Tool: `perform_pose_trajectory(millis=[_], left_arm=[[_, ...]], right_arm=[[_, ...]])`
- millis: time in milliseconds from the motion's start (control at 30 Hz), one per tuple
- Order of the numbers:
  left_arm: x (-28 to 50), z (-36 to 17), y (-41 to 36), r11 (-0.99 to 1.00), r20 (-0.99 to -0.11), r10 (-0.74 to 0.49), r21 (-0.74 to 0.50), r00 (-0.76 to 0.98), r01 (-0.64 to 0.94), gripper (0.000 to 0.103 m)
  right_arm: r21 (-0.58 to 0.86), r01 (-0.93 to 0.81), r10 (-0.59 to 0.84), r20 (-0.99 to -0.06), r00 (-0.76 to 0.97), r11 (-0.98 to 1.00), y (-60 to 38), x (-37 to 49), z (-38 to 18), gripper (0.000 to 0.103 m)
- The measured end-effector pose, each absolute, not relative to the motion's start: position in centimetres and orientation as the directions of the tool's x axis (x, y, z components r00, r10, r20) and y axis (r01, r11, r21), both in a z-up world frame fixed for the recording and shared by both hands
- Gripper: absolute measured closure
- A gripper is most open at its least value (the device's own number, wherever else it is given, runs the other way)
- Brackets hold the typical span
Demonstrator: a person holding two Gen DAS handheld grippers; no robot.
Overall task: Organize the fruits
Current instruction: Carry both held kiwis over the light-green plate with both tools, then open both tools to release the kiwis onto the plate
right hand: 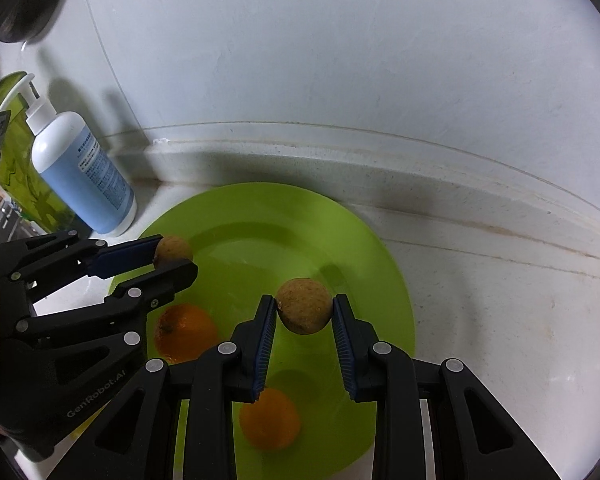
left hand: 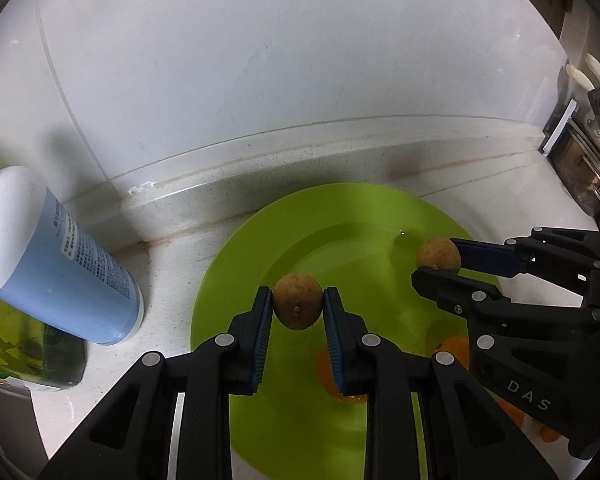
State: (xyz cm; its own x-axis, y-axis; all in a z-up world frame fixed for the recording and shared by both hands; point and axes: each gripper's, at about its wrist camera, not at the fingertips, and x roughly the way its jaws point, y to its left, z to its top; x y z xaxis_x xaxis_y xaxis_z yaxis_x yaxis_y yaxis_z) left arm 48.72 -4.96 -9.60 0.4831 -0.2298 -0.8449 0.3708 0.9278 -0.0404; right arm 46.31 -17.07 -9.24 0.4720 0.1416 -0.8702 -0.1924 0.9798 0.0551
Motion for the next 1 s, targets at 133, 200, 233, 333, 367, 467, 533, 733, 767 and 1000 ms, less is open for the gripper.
perform_pose_trajectory(millis=[133, 200, 233, 333, 367, 467, 533, 733, 767, 1000], left_arm=[[48.5, -9.5, -5.0, 0.928, -0.842, -0.227, -0.035, 0.489, 0.37, 0.069], [48.2, -9.1, -4.7, 0.93, -0.838, -0.224, -0.032, 0.498, 0.365, 0.068], [48.0, -8.9, -4.5, 0.932, -0.833, -0.225, -0.033, 0.505, 0.361, 0.066], [47.1, -7.8, -4.0, 0.936, -0.815, -0.229, -0.035, 0.532, 0.35, 0.062], [46.6, -7.4, -3.8, 0.936, -0.807, -0.235, -0.038, 0.542, 0.349, 0.061], [45.2, -5.8, -3.5, 0.938, -0.782, -0.247, -0.045, 0.572, 0.344, 0.057], [44.2, -4.9, -3.2, 0.941, -0.768, -0.246, -0.042, 0.592, 0.336, 0.052], [41.0, -2.5, -1.9, 0.948, -0.719, -0.242, -0.032, 0.652, 0.318, 0.042], [40.4, -2.1, -1.6, 0.95, -0.712, -0.237, -0.027, 0.661, 0.312, 0.042], [36.5, 0.8, -0.9, 0.957, -0.659, -0.223, -0.008, 0.718, 0.29, 0.036]], right_arm=[[0.066, -0.183, 0.146, -0.868, 0.474, 0.981, -17.2, 46.4, -9.3, 0.073], [0.07, -0.178, 0.149, -0.864, 0.481, 0.982, -17.2, 46.2, -9.1, 0.072], [0.069, -0.176, 0.147, -0.864, 0.482, 0.982, -17.2, 46.1, -9.0, 0.072], [0.063, -0.177, 0.145, -0.854, 0.499, 0.982, -17.3, 45.3, -8.3, 0.072], [0.062, -0.176, 0.144, -0.851, 0.506, 0.982, -17.4, 45.0, -8.0, 0.072], [0.069, -0.175, 0.153, -0.838, 0.524, 0.982, -17.3, 43.9, -7.2, 0.071], [0.078, -0.17, 0.16, -0.823, 0.545, 0.982, -17.4, 43.0, -6.3, 0.068], [0.057, -0.165, 0.149, -0.768, 0.623, 0.985, -16.8, 39.7, -3.7, 0.066], [0.053, -0.163, 0.146, -0.759, 0.634, 0.985, -16.8, 39.2, -3.4, 0.066], [0.036, -0.139, 0.124, -0.698, 0.705, 0.99, -17.3, 34.9, -0.7, 0.06]])
